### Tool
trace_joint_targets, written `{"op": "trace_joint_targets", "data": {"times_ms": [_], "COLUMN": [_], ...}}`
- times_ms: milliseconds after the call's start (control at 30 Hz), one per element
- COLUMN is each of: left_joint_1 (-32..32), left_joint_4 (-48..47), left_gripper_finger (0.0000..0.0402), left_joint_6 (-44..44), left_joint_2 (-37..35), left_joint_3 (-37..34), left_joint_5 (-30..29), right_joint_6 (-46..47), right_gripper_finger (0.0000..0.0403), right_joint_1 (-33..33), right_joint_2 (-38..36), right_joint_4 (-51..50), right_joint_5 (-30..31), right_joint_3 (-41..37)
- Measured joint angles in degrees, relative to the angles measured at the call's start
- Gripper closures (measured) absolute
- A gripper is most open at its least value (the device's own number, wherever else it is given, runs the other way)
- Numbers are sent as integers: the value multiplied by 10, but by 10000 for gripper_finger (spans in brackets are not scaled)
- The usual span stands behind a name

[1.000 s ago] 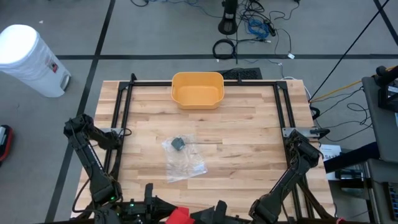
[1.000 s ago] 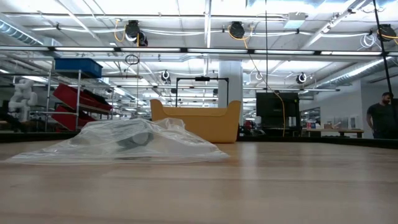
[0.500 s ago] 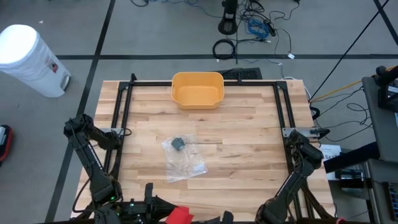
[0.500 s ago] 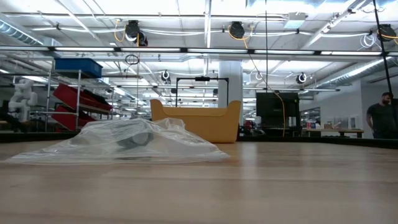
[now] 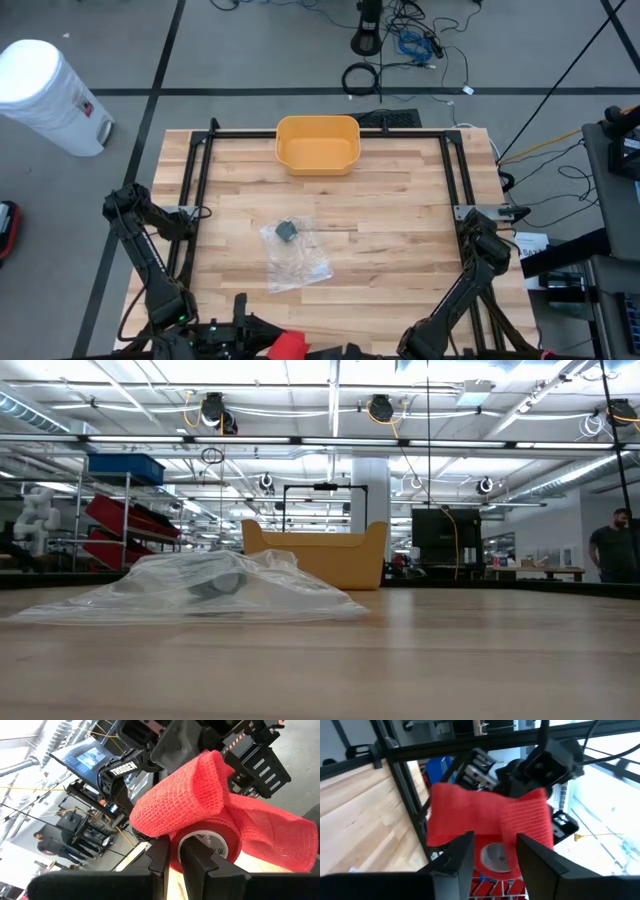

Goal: Roll bandage
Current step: Roll the red bandage

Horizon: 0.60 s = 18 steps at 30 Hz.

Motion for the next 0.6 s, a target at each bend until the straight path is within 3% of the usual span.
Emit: {"op": "trace_joint_targets", "data": {"times_ms": [233, 600], "left_joint_1": [0, 1], "left_joint_4": [0, 0], "left_gripper_finger": [360, 360], "left_joint_6": [0, -2], "left_joint_2": [0, 0], "left_joint_3": [0, 0], "left_joint_5": [0, 3], "right_joint_6": [-57, -60], "right_gripper_finger": [273, 273], "right_joint_1": [5, -4], "right_joint_2": [2, 2], "right_joint_4": [39, 38], "right_joint_5": [16, 27], "right_joint_3": [0, 0]}}
